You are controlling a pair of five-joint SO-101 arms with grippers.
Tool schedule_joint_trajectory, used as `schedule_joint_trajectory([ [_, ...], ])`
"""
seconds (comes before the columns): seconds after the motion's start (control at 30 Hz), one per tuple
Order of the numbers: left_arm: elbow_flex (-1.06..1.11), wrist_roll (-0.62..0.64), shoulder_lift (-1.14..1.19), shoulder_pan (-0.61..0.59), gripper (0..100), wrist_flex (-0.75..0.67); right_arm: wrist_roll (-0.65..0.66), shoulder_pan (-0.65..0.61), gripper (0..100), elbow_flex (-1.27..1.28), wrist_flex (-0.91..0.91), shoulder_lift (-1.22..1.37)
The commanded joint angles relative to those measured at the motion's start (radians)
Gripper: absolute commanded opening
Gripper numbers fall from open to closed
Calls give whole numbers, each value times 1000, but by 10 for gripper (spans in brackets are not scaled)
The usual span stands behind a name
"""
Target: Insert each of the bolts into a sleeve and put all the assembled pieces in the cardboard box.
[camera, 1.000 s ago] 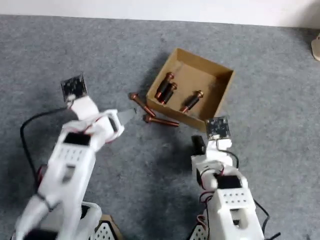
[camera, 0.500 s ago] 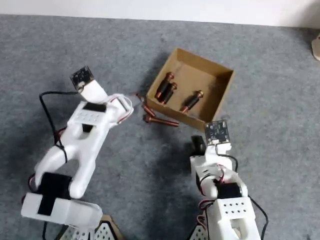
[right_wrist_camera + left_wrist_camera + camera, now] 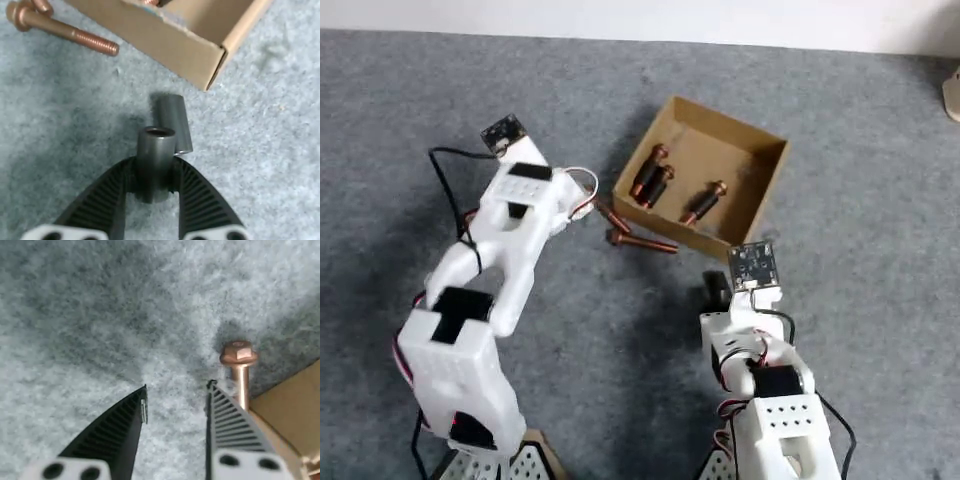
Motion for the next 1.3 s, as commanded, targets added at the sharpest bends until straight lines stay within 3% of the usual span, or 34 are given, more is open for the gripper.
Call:
schedule_joint_trajectory([
  [0.0,-131,12,42,53,181,61,14,-8,5,-10,-21,-19],
  [0.13,-222,49,88,99,210,127,14,-8,5,-10,-21,-19],
  [0.27,-312,51,77,130,261,288,14,-8,5,-10,-21,-19],
  [0.5,-424,51,77,113,301,470,14,-8,5,-10,-21,-19],
  [0.83,-423,52,85,105,299,356,14,-15,5,-10,-21,-21],
  [1.07,-432,54,237,76,299,213,61,-51,5,-8,-21,-21],
  [1.27,-433,54,282,73,298,172,66,-51,5,-8,-21,-21],
])
